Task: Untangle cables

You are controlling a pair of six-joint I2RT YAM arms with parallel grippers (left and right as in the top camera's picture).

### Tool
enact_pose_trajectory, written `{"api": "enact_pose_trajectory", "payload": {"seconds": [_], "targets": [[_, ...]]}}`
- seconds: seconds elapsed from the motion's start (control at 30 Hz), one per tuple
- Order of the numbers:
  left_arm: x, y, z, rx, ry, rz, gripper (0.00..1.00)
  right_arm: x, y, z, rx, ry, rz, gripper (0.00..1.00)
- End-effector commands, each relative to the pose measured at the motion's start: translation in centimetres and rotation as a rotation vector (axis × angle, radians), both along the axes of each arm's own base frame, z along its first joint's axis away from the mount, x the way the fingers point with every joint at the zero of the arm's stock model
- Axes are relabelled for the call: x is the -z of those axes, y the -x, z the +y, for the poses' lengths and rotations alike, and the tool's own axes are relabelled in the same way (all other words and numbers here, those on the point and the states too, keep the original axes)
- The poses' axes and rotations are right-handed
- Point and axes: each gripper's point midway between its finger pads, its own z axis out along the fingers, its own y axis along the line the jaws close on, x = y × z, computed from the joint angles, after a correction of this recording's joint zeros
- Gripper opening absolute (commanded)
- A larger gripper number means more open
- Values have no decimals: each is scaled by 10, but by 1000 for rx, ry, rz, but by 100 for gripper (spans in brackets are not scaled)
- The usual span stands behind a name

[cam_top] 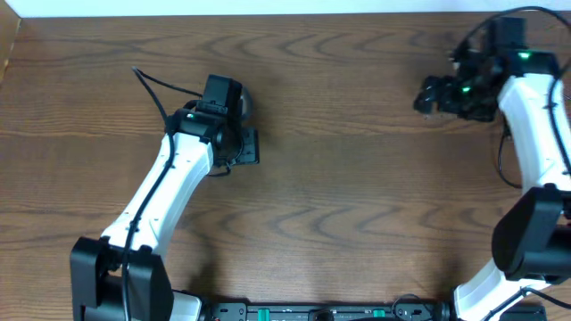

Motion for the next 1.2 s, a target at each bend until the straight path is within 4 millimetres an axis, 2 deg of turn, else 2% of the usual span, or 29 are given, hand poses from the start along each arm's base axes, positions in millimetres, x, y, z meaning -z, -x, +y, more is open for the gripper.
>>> {"api": "enact_pose_trajectory", "payload": {"seconds": [0.0, 0.1, 0.27, 0.47, 0.7, 0.8, 0.9, 1.13, 1.17], "targets": [[2, 3, 39, -124, -109, 22, 64, 11, 10, 5, -50, 86, 44, 99], [3, 15, 61, -217, -112, 88, 67, 22, 22, 16, -80, 90, 90, 99], [6, 46, 84, -286, -116, 228, 68, 45, 46, 17, -3, 72, 193, 99], [1, 62, 78, -209, -80, 271, 69, 73, 70, 17, 1, 73, 263, 99], [1, 80, 79, -203, -77, 235, 68, 92, 89, 25, 25, 44, 229, 99], [0, 87, 79, -204, -66, 161, 69, 89, 96, 29, 32, 38, 163, 99], [-8, 93, 79, -193, -52, 55, 69, 79, 104, 28, 65, 59, 65, 99], [-43, 113, 80, -199, -11, -227, 69, 33, 122, 16, 124, 129, -220, 99], [-50, 117, 80, -201, -4, -269, 98, 24, 126, 12, 149, 136, -268, 99]]}}
